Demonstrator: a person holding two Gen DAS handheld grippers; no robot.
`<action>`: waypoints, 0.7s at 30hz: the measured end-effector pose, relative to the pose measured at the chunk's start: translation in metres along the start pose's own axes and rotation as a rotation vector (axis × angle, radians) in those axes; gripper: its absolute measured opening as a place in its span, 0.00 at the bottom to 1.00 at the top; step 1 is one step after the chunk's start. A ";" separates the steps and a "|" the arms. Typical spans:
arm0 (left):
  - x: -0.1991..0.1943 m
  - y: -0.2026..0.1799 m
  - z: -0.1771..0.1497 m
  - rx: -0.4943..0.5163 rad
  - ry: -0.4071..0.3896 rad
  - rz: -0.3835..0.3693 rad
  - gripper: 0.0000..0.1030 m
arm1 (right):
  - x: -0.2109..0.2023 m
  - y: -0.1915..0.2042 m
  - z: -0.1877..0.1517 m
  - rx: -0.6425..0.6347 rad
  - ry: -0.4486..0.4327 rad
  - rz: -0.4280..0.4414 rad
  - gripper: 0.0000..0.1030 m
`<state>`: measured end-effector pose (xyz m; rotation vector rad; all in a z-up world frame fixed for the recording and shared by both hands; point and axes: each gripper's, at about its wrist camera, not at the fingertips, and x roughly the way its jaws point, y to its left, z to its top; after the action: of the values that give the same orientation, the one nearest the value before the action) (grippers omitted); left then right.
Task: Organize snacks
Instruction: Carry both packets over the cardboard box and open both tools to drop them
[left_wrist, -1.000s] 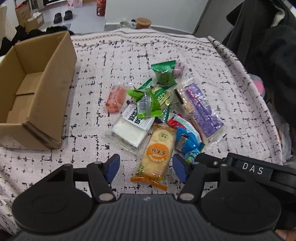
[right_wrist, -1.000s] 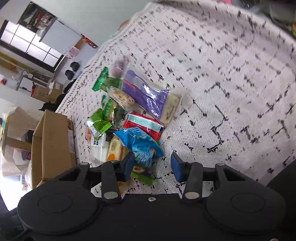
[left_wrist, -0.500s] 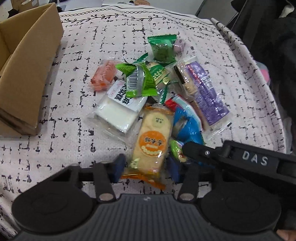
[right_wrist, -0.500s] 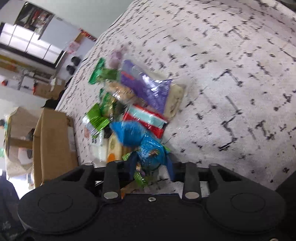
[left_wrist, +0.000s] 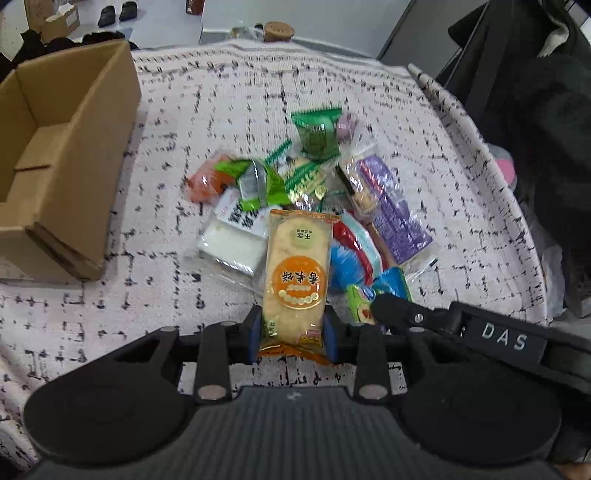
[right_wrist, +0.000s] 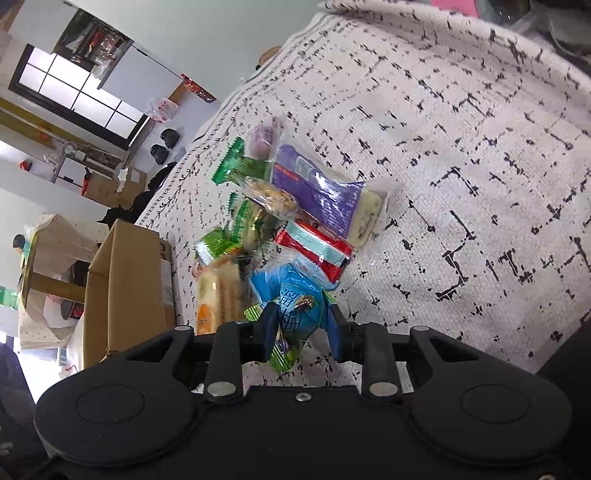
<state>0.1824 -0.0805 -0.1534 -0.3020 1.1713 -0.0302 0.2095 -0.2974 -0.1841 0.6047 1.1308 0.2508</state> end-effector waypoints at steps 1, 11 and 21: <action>-0.004 0.001 0.001 -0.003 -0.007 -0.002 0.31 | -0.001 0.003 -0.001 -0.008 -0.004 -0.001 0.27; -0.043 0.011 0.002 -0.016 -0.085 -0.032 0.31 | -0.021 0.023 -0.003 -0.040 -0.073 -0.022 0.27; -0.084 0.026 0.013 -0.025 -0.159 -0.039 0.31 | -0.031 0.061 -0.003 -0.085 -0.118 0.016 0.27</action>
<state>0.1580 -0.0373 -0.0794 -0.3433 1.0087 -0.0253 0.2008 -0.2613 -0.1266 0.5465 0.9969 0.2723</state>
